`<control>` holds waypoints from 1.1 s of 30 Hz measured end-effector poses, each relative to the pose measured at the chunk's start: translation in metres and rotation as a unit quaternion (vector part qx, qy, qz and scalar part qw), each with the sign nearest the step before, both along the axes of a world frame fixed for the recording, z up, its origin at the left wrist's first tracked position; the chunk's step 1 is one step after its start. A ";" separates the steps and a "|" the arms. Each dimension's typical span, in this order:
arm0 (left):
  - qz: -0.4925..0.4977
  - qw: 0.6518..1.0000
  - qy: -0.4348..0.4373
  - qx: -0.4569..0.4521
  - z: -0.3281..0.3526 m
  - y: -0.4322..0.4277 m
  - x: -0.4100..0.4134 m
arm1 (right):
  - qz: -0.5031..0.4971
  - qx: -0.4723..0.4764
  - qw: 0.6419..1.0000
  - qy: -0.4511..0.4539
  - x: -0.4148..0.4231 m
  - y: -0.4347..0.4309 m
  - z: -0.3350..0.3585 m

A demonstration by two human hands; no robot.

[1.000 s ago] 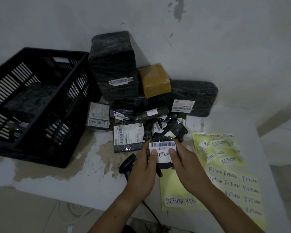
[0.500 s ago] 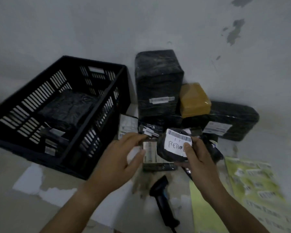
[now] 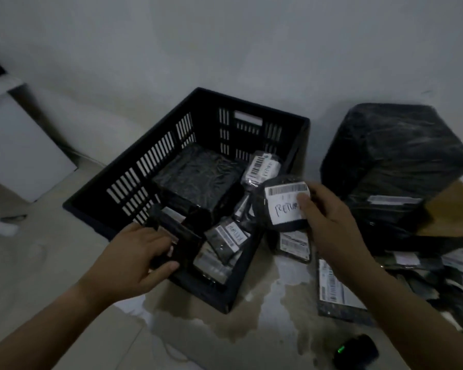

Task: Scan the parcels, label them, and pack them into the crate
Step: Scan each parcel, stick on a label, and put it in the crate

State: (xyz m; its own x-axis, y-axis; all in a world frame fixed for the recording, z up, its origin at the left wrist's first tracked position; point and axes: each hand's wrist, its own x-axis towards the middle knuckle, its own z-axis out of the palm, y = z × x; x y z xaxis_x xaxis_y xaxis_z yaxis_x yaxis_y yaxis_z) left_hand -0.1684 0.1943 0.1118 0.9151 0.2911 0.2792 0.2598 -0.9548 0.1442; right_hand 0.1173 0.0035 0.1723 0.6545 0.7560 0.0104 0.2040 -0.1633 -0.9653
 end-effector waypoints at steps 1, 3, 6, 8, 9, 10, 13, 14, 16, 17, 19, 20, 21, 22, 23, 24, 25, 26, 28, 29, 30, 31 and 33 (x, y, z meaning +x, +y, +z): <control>-0.010 1.000 -0.006 0.003 -0.003 0.004 0.000 | 0.012 -0.001 0.999 -0.030 -0.003 0.017 0.004; -0.021 0.999 -0.020 0.015 -0.010 0.011 0.002 | 0.049 -0.013 0.994 -0.098 -0.007 0.051 0.011; -0.017 0.998 -0.055 0.028 -0.018 0.013 0.003 | 0.153 -0.089 0.964 -0.199 -0.010 0.100 0.005; -0.014 0.997 -0.076 0.029 -0.024 0.013 0.002 | 0.238 -0.179 0.916 -0.268 -0.011 0.130 -0.014; -0.012 0.996 -0.084 0.028 -0.027 0.013 0.002 | 0.274 -0.218 0.890 -0.292 -0.012 0.145 -0.026; -0.010 0.996 -0.090 0.027 -0.029 0.014 0.003 | 0.306 -0.256 0.866 -0.303 -0.014 0.157 -0.040; -0.002 0.995 -0.093 0.030 -0.031 0.015 0.004 | 0.392 -0.368 0.788 -0.301 -0.021 0.184 -0.081; -0.001 0.995 -0.094 0.032 -0.032 0.015 0.005 | 0.414 -0.399 0.758 -0.307 -0.023 0.189 -0.095; 0.002 0.995 -0.096 0.030 -0.033 0.015 0.005 | 0.439 -0.438 0.710 -0.335 -0.025 0.197 -0.116; 0.005 0.995 -0.098 0.026 -0.033 0.015 0.004 | 0.441 -0.454 0.693 -0.345 -0.025 0.201 -0.123; 0.011 0.994 -0.104 0.026 -0.033 0.014 0.003 | 0.438 -0.472 0.681 -0.349 -0.025 0.207 -0.132; 0.013 0.994 -0.107 0.030 -0.034 0.015 0.002 | 0.437 -0.473 0.680 -0.350 -0.025 0.210 -0.134; 0.015 0.994 -0.107 0.033 -0.034 0.015 0.002 | 0.435 -0.473 0.681 -0.352 -0.026 0.211 -0.135; 0.015 0.994 -0.106 0.034 -0.034 0.014 0.002 | 0.433 -0.471 0.681 -0.355 -0.025 0.211 -0.137; 0.014 0.993 -0.107 0.036 -0.033 0.014 0.002 | 0.431 -0.472 0.679 -0.361 -0.025 0.210 -0.138; 0.013 0.993 -0.108 0.038 -0.033 0.014 0.002 | 0.432 -0.477 0.670 -0.371 -0.025 0.209 -0.139; 0.013 0.993 -0.109 0.040 -0.032 0.014 0.003 | 0.435 -0.481 0.661 -0.378 -0.024 0.207 -0.139; 0.014 0.993 -0.109 0.041 -0.032 0.014 0.003 | 0.437 -0.487 0.654 -0.380 -0.024 0.207 -0.140; 0.017 0.993 -0.106 0.039 -0.031 0.014 0.003 | 0.440 -0.494 0.643 -0.386 -0.024 0.206 -0.139; 0.018 0.994 -0.103 0.038 -0.030 0.014 0.003 | 0.441 -0.494 0.638 -0.393 -0.025 0.206 -0.139; 0.020 0.994 -0.100 0.036 -0.030 0.013 0.003 | 0.440 -0.491 0.636 -0.403 -0.025 0.205 -0.138; 0.022 0.994 -0.098 0.035 -0.030 0.012 0.002 | 0.438 -0.486 0.632 -0.414 -0.026 0.204 -0.137; 0.027 0.995 -0.095 0.031 -0.030 0.012 0.002 | 0.432 -0.477 0.628 -0.438 -0.029 0.203 -0.129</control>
State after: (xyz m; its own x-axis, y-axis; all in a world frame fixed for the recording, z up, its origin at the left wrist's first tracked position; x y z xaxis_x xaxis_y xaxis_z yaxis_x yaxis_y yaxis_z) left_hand -0.1665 0.2066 0.0820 0.8277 0.3147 0.4647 0.2837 -0.9490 0.1375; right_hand 0.0886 0.2067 0.0428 0.0559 0.7607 -0.6467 0.9984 -0.0461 0.0320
